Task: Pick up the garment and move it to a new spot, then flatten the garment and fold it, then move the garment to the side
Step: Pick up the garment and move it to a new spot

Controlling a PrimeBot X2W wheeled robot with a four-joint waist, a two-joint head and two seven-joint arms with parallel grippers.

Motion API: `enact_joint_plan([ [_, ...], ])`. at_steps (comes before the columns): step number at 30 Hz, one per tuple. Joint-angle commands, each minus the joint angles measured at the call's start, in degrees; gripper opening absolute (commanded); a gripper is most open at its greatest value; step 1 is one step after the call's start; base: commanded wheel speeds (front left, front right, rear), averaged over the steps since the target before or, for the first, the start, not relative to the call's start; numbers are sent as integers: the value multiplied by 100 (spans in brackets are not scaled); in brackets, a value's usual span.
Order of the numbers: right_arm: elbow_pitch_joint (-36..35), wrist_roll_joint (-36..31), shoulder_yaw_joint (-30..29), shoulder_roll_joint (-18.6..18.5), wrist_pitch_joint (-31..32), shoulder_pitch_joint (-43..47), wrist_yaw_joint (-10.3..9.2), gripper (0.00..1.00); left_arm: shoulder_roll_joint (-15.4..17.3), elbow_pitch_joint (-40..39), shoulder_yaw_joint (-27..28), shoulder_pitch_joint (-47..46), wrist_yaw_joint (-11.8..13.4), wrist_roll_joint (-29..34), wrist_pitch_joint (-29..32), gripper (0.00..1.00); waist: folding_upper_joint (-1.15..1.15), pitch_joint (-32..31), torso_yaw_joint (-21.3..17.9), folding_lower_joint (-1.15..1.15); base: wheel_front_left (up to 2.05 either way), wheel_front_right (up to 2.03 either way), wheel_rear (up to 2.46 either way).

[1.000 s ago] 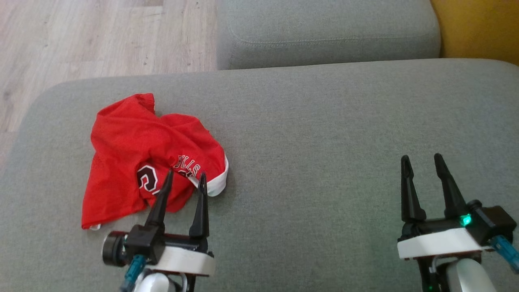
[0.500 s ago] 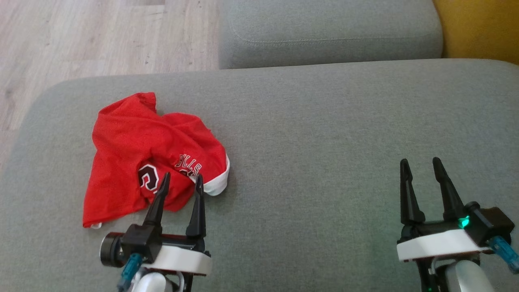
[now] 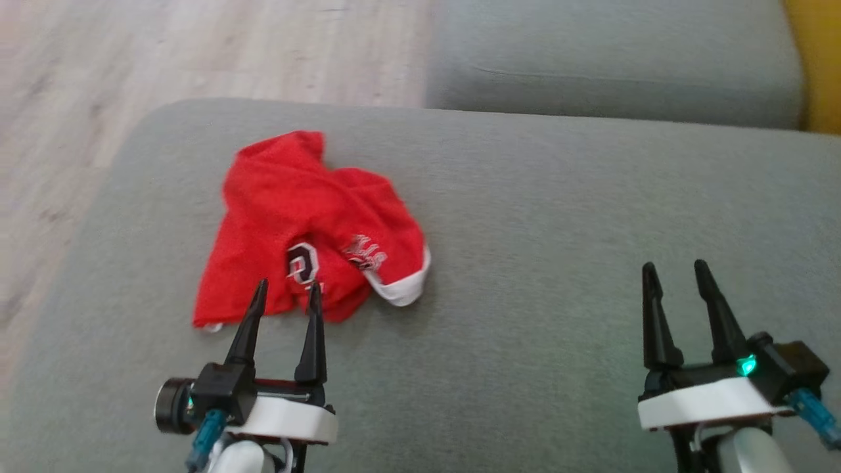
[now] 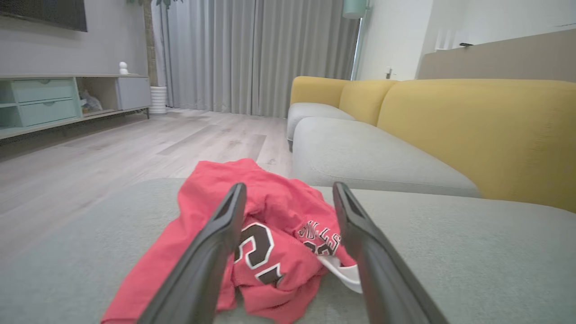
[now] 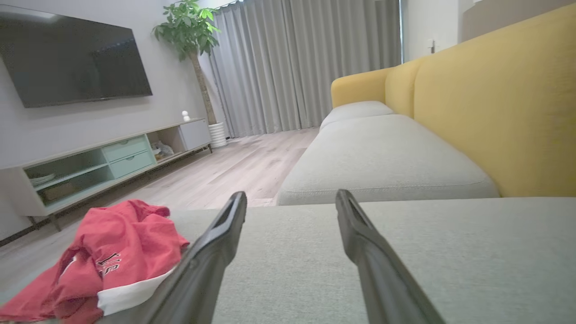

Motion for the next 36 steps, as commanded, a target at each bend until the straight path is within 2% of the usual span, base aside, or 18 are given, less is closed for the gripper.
enact_joint_plan([
  [1,-212,34,176,-62,-62,-99,-4,100,-8,-163,208,-197,29,52,-54,100,0,-54,360,0,0,0,0],
  [11,-207,90,496,-62,-62,-63,-4,100,-9,-182,425,-152,25,152,-54,100,0,-126,1201,0,0,0,0],
  [19,-184,171,687,-62,-62,-32,-4,100,-9,-222,548,-78,6,191,-54,100,0,-153,1575,0,0,0,0],
  [29,-192,94,789,-62,-62,-49,-4,100,-8,-274,700,-41,-69,271,-54,100,0,-119,1546,0,0,0,0],
  [36,-253,-97,791,-62,-62,-266,-4,100,150,-167,821,-626,-459,331,-54,100,0,256,1265,0,0,0,0],
])
